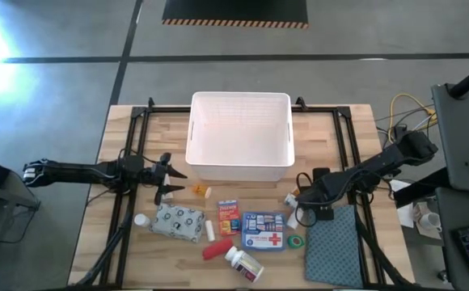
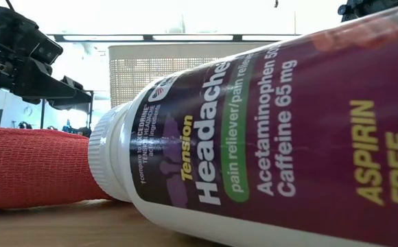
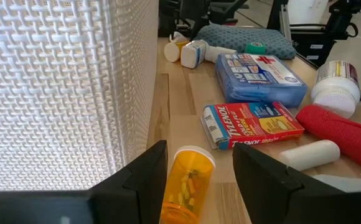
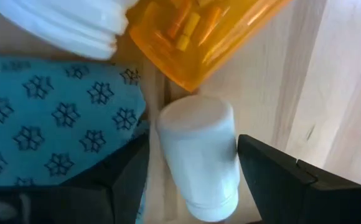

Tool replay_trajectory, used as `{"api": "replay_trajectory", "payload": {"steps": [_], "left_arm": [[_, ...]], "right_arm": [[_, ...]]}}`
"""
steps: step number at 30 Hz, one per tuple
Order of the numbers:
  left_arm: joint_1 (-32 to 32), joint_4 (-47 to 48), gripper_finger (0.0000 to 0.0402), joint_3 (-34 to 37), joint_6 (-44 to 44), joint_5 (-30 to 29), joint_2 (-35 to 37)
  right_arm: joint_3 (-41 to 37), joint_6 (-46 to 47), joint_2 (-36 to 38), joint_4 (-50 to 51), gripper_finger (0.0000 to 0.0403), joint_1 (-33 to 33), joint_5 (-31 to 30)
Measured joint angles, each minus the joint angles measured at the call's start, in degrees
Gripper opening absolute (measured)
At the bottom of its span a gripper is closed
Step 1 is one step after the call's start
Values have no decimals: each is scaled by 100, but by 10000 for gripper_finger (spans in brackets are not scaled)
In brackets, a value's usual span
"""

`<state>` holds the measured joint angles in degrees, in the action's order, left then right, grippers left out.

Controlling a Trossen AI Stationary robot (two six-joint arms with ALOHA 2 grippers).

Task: Pick & place medical supplies in basket/bin
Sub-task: Put the white pill bottle into the white bin

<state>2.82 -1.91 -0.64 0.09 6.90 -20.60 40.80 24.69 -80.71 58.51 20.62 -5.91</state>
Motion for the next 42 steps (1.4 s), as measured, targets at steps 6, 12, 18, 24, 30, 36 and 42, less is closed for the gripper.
{"api": "replay_trajectory", "payload": {"steps": [6,12,18,24,30,36,42], "left_arm": [[1,0,164,2,1,0,0],[-1,0,164,2,1,0,0],[1,0,164,0,0,2,-2],[0,0,164,0,-1,0,0],[0,0,164,0,1,2,-2],[-1,0,164,0,1,0,-2],[-1,0,164,2,-1,2,0]], "right_arm": [[-9,373,-1,-379,249,3,42],[-67,621,-2,-677,256,15,40],[-86,551,-2,-649,241,13,-4],[-37,537,220,-348,246,13,46],[-17,414,631,-276,279,15,197],[-26,-329,706,-171,313,13,212],[-42,-913,372,-95,319,13,282]]}}
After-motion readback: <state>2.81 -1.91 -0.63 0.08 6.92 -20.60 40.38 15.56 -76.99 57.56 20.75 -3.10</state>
